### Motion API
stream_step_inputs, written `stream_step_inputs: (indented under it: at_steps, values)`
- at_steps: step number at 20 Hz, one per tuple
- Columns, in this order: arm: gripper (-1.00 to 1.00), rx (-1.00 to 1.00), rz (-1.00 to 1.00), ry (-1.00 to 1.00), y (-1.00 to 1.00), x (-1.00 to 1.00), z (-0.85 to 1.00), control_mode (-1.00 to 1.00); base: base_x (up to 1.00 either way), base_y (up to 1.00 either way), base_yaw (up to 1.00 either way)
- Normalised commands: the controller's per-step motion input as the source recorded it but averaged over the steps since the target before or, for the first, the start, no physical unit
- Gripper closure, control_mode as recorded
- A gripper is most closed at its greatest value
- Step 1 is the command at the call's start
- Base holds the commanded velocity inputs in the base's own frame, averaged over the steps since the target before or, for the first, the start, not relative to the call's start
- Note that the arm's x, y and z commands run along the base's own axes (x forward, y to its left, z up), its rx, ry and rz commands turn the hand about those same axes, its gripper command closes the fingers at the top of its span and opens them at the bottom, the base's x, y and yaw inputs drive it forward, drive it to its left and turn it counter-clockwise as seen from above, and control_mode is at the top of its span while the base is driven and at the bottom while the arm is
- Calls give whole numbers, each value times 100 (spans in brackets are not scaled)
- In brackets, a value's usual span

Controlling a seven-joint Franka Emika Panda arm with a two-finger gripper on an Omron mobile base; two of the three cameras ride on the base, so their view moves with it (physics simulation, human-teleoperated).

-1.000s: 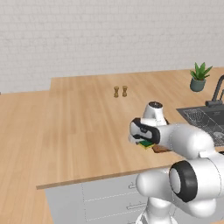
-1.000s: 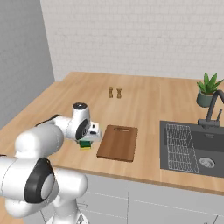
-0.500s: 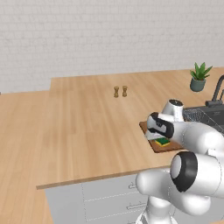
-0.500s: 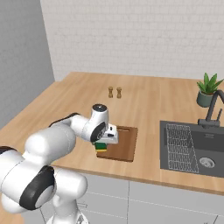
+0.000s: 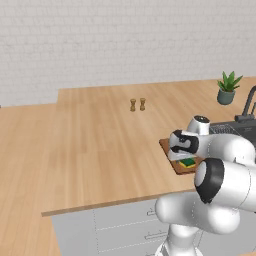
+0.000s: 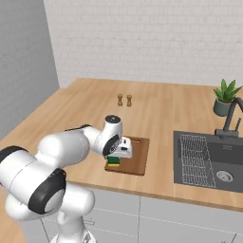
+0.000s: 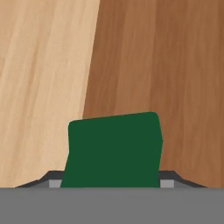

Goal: Pick up the sponge from the counter and clean the cutting board by briefly scrubbing or pressing down on the cutting board. Once finished, release the sponge.

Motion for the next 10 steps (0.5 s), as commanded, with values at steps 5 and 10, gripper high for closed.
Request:
stream_step_inputs:
  at_steps: [5, 10]
  values:
    - [100, -3, -1, 0, -2, 4, -35, -100, 0, 0, 0]
    - [100, 0, 0, 0, -10, 17, -2, -100, 0, 0, 0]
